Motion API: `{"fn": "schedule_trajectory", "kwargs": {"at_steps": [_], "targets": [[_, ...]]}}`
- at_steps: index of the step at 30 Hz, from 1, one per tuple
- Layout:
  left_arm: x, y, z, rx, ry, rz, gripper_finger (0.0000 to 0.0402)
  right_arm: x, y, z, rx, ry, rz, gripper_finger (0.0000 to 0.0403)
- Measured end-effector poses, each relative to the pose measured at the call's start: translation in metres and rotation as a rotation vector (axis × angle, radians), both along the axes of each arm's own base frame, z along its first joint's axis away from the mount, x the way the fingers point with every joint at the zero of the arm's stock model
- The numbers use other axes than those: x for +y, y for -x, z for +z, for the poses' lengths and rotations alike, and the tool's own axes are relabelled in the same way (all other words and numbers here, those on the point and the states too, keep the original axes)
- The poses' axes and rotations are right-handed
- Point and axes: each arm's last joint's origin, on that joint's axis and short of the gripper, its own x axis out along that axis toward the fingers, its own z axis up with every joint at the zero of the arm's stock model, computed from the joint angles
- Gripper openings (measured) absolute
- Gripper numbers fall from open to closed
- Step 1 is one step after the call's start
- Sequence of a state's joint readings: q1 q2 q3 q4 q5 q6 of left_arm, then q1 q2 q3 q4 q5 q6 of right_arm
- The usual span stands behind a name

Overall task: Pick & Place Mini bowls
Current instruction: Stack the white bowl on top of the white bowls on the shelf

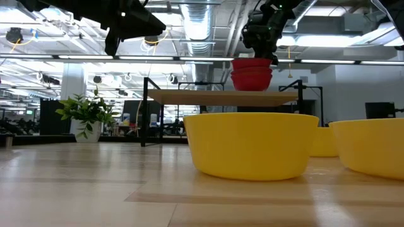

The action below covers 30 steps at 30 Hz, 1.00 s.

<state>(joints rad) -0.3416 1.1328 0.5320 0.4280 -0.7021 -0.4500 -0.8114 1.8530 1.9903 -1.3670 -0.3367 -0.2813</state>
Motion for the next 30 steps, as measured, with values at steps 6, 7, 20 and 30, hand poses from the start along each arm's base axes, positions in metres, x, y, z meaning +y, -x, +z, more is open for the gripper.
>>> {"fn": "schedule_trajectory", "kwargs": {"at_steps": [6, 7, 20, 30], "targets": [[0.0, 0.0, 0.0, 0.0, 0.0, 0.0, 0.0044, 0.002, -0.004, -0.01, 0.019, -0.015, 0.012, 0.0], [0.0, 0.0, 0.0, 0.0, 0.0, 0.0, 0.0044, 0.002, -0.004, -0.012, 0.024, -0.019, 0.016, 0.0], [0.0, 0.0, 0.0, 0.0, 0.001, 0.0, 0.0044, 0.001, -0.006, -0.013, 0.013, -0.006, 0.019, 0.0012], [0.0, 0.0, 0.0, 0.0, 0.0, 0.0, 0.0044, 0.0, -0.005, -0.013, 0.016, 0.0, 0.015, 0.004]]}}
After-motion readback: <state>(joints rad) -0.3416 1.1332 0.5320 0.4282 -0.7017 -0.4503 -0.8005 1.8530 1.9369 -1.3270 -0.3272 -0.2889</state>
